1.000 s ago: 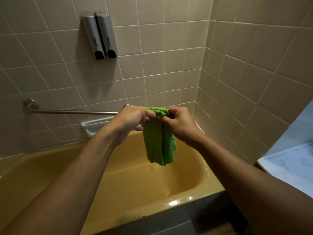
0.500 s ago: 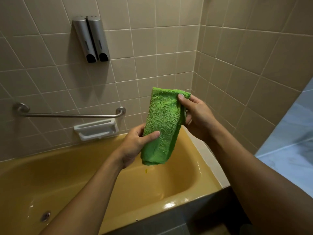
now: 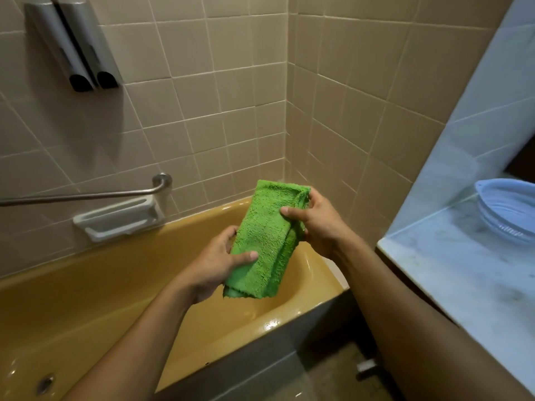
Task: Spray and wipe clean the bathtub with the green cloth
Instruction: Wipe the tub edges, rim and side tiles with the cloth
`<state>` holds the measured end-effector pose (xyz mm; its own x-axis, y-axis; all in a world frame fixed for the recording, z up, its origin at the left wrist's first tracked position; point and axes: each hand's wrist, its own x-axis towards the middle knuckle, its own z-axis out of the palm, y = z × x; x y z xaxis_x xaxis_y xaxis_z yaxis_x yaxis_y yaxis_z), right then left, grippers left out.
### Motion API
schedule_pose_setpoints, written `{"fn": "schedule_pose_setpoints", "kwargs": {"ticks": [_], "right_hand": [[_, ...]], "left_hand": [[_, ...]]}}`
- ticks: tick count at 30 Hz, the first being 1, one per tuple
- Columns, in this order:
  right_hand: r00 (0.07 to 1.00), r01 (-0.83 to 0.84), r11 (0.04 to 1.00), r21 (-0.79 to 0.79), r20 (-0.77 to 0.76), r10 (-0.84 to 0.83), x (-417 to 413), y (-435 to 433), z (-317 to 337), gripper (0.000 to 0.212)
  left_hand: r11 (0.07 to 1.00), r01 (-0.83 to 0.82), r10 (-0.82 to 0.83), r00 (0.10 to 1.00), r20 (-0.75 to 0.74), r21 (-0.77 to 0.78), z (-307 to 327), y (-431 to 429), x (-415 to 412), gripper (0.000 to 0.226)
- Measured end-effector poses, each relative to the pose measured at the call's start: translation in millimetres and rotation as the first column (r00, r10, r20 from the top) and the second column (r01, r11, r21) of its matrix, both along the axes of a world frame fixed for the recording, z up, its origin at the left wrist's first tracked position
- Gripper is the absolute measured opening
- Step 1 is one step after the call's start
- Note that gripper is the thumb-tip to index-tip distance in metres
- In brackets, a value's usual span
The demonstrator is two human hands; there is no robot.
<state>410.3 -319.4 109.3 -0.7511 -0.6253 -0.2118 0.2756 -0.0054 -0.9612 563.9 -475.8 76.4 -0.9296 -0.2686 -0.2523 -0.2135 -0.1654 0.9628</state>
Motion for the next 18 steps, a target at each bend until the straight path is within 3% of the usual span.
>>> {"fn": "schedule_pose_setpoints", "kwargs": {"ticks": [3,7,10,13,18], "right_hand": [[0.991,0.131,0.989,-0.071,0.035,-0.128,12,7,-10,0.033],[0.895,0.403,0.886,-0.230,0.301,-0.329,42,10,-40,0.034],[0.839,0.471,0.847,-0.248,0.424,-0.342,77,7,-64,0.040],[0.830,0.483,0.855,-0.187,0.407,-0.380,104,13,-76,0.049],[0.853,0.480,0.860,-0.171,0.321,-0.412,127,36,-74,0.050]], "left_hand": [[0.999,-0.015,0.015,1.000,0.000,-0.046,-7,2,8,0.041],[0.999,-0.005,0.004,1.000,-0.010,-0.051,-13,0,28,0.033],[0.983,-0.018,0.019,1.000,0.002,-0.183,-23,-1,42,0.029],[0.971,-0.011,0.018,0.999,0.028,-0.238,-33,-6,57,0.026],[0.981,0.062,-0.047,0.995,0.089,-0.182,-45,-8,73,0.025]]}}
